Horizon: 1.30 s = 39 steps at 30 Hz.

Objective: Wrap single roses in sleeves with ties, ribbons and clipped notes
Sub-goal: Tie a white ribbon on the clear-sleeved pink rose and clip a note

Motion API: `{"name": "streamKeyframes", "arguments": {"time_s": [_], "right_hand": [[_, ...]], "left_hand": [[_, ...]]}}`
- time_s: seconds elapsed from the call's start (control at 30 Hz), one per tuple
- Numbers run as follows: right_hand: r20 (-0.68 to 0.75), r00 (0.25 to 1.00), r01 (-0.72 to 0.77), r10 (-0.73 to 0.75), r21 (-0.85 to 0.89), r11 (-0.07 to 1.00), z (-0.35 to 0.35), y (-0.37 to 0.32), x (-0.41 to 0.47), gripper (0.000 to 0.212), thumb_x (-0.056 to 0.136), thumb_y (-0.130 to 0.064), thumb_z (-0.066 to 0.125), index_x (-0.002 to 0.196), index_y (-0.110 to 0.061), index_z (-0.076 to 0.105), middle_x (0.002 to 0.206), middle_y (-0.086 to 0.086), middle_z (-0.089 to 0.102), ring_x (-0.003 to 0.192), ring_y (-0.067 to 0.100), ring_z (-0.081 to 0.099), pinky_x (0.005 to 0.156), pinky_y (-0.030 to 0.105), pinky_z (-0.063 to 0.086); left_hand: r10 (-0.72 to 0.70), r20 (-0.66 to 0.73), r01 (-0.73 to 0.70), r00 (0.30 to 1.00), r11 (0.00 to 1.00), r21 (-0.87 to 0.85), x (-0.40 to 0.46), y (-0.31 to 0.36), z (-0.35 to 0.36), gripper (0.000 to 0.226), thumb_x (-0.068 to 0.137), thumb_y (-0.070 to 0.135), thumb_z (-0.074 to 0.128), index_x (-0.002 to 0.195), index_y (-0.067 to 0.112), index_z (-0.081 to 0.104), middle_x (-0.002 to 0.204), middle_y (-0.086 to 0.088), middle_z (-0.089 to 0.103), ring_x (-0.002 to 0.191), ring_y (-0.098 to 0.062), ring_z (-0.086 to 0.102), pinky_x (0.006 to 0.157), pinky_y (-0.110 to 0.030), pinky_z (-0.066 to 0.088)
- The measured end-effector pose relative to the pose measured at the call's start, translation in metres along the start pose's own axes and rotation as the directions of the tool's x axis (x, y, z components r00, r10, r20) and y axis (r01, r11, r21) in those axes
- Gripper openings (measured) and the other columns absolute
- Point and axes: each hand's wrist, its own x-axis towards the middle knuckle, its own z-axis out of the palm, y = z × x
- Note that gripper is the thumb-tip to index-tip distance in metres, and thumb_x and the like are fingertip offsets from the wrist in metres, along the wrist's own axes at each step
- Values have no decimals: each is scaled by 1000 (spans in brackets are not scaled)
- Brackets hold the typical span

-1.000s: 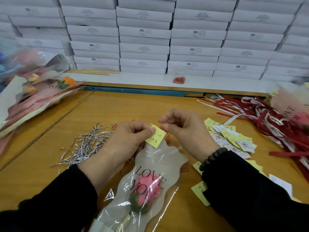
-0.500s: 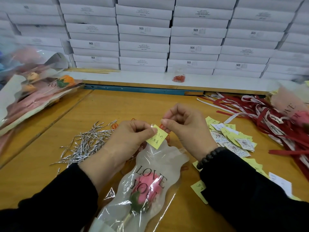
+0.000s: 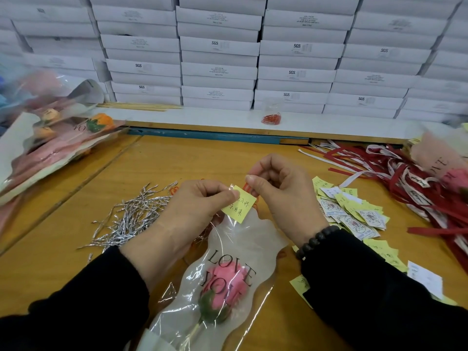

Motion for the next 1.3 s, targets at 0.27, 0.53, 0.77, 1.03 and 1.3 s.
{"name": "streamKeyframes", "arguments": {"time_s": [0.27,0.53,0.77,1.03,1.3], "right_hand": [[-17,1000,3,-4,-10,1000,0,-1,-1,16,86,-5,61,77,-18,58,60,-7,62,58,1,58,56,19,51],[26,1000,-4,5,-12,1000,1,-1,-1,18,85,-6,62,76,-21,58,62,-6,62,59,5,59,54,20,52],[20,1000,-23,23,10,1000,-1,0,-2,12,83,-9,65,77,-18,61,65,-2,64,60,4,60,55,24,53],[148,968,-234,204,229,945,-4,0,-1,8,84,-1,62,82,-7,67,57,-7,64,48,-1,54,46,16,46],[100,960,-281,263,292,914,-5,0,2,9,88,-2,58,83,-7,63,62,-3,68,59,9,56,51,15,48]], "left_hand": [[-8,-16,9,1000,1000,9,-2,3,1,20,85,7,62,68,-1,65,55,-2,61,41,-7,48,40,-14,38],[4,-32,-4,999,1000,24,-3,3,2,19,85,5,62,69,-4,64,51,0,58,40,-4,47,39,-13,36],[6,-36,-5,999,1000,21,-3,2,1,18,85,8,63,75,-6,66,53,1,59,41,-5,45,41,-13,36],[12,-56,-11,998,1000,17,-1,1,0,18,85,7,62,68,2,65,54,1,59,40,-6,43,41,-14,35],[14,-54,-12,998,999,35,1,-2,-1,19,85,8,63,70,-2,67,56,-2,59,43,-8,44,42,-14,36]]}}
